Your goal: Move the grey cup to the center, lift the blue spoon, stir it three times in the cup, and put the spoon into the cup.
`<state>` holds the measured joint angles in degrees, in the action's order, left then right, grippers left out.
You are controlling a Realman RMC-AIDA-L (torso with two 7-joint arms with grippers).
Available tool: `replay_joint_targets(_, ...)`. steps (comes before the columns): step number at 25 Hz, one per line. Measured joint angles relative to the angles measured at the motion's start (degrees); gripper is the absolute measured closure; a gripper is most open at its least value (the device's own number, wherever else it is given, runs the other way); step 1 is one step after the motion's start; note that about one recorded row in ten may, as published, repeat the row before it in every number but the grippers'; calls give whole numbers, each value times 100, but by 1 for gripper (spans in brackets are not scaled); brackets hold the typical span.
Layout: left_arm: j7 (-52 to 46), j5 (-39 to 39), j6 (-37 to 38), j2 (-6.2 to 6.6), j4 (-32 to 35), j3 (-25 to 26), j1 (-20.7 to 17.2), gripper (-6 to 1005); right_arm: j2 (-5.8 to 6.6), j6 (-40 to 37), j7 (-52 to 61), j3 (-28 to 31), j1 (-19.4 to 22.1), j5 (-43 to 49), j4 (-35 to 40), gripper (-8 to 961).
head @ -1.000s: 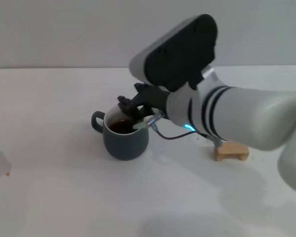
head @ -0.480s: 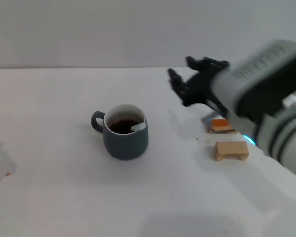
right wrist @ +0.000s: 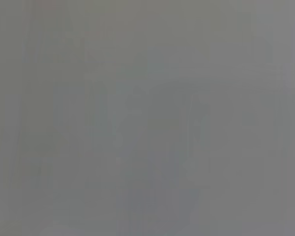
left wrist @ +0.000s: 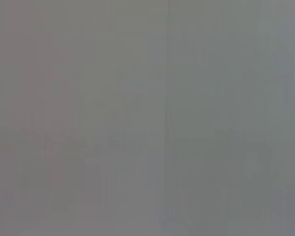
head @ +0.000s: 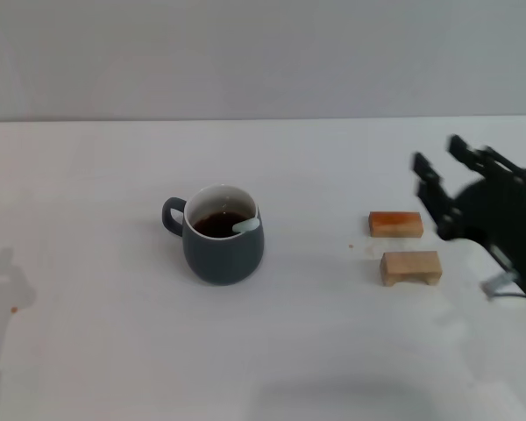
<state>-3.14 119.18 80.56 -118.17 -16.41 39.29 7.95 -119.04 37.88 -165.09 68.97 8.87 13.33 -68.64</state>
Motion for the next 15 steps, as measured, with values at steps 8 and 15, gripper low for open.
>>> replay_joint_targets(8, -234, 6, 128, -6, -2, -95, 40, 1001, -40, 1527, -5, 929, -90, -268, 1496, 526)
replay_joint_targets(15, -209, 8, 93, -19, 20, -81, 77, 1001, -52, 1604, -9, 1286, -111, -859, 2140, 526)
